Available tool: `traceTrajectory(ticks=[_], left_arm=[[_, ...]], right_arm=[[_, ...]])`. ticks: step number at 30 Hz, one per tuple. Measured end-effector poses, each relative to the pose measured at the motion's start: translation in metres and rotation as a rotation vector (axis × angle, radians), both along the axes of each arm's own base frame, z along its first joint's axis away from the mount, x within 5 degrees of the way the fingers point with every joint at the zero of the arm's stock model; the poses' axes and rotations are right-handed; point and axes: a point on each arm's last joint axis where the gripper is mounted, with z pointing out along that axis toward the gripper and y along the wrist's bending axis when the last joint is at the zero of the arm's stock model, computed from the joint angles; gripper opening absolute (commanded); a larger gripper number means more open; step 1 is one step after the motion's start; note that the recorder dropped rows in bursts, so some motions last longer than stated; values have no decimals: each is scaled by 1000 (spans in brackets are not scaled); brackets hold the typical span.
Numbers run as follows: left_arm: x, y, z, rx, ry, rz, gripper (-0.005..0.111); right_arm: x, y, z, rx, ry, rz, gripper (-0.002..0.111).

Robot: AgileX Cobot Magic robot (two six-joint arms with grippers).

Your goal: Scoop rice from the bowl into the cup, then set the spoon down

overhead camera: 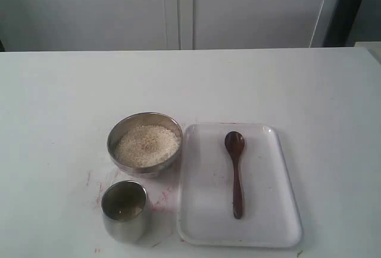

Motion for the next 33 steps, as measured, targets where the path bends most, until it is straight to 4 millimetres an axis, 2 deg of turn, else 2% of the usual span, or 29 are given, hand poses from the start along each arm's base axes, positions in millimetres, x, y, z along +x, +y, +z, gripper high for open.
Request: traceTrajectory(ticks=[33], left_arm=[[0,0,0,0,0,0,14]], right_arm=[[-1,-1,-4,12,47,-20,0]])
